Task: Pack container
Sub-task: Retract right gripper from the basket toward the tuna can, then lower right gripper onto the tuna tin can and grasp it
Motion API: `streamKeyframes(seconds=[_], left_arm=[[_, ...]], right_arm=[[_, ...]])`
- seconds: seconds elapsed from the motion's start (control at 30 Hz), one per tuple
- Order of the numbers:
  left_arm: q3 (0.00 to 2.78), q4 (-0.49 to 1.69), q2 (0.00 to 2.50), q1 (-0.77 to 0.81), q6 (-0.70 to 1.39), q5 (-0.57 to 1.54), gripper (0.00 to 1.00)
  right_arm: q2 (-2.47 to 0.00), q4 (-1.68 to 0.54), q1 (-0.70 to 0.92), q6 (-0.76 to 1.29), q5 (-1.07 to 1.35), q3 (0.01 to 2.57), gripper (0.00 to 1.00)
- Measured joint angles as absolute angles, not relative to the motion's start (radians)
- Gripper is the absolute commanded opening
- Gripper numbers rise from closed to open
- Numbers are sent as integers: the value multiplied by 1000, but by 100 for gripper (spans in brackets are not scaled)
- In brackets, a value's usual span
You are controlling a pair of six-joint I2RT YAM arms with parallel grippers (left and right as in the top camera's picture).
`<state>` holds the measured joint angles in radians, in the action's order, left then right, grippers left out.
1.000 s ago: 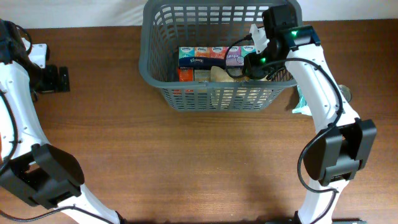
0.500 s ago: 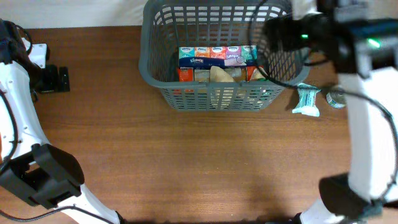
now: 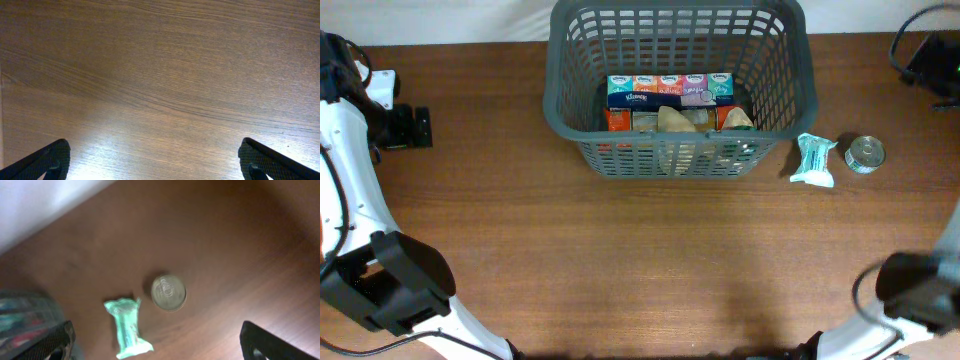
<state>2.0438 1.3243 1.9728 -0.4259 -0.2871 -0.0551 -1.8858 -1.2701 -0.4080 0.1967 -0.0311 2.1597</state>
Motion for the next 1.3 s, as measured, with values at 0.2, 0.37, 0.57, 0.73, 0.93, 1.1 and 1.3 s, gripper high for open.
streamKeyframes(seconds=[0.2,0.37,0.57,0.73,0.93,1.1,1.3], left_arm=[[2044,1324,1973,-426,-287,-56,99],[2044,1324,1973,-426,-287,-55,99],[2044,1324,1973,-426,-287,-55,99],[2044,1324,1973,-426,-287,-55,99],[2044,1325,1973,-426,-287,-55,99],[2044,1324,1973,-426,-287,-55,99],[2044,1324,1973,-426,-287,-55,99]], right_arm=[[-2123,-1215,-422,244,12,2071,99],[-2221,-1176,-417,258,24,2070,99],[-2325,-1149,-418,259,24,2071,99],[-2367,-1132,-418,258,24,2071,99],[-2383,-1106,-419,251,9,2071,99],[-2387,-1121,-420,235,-9,2072,100],[-2387,-1122,-423,204,13,2080,100]])
